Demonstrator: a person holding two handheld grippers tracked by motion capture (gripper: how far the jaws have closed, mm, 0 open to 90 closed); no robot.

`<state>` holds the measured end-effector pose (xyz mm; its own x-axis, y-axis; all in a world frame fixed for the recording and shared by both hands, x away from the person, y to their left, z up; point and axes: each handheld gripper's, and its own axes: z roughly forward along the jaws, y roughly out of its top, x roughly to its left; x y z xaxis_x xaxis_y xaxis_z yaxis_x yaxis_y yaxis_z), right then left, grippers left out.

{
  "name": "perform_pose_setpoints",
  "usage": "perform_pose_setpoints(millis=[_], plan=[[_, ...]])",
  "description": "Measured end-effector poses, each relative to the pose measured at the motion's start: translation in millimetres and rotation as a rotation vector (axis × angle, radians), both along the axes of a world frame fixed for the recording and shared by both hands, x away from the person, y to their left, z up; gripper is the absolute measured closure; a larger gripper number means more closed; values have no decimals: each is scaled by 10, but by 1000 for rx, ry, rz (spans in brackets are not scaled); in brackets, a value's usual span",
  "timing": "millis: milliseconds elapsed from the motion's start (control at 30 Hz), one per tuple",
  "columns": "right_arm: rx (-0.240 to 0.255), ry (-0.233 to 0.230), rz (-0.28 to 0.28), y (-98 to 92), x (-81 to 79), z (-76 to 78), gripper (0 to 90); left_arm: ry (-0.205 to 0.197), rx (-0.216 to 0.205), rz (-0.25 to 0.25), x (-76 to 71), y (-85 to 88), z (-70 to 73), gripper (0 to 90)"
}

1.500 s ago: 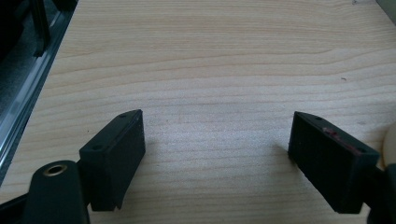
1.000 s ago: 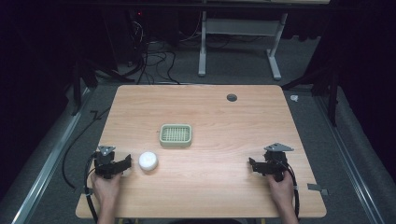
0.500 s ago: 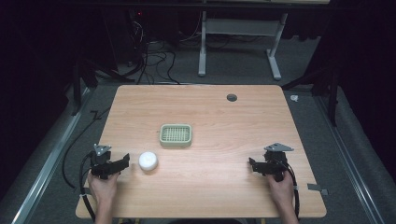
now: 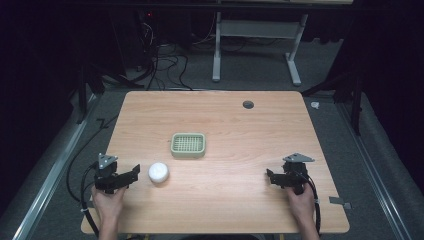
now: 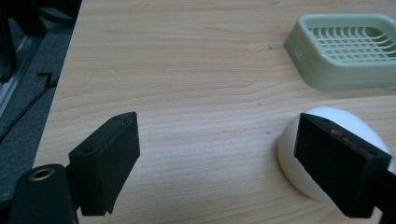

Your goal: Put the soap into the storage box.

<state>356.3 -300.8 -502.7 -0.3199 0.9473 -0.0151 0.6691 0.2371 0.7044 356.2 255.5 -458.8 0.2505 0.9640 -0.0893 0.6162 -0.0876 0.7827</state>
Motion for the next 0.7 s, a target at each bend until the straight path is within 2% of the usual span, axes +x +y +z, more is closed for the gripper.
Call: perform_pose_setpoints(millis=[233, 700], plan=[[0, -1, 0, 0, -1, -1, 151, -25, -24, -33, -66, -76, 91, 145], [-1, -1, 1, 1, -2, -1, 151, -17, -28, -104, -127, -299, 123, 132]])
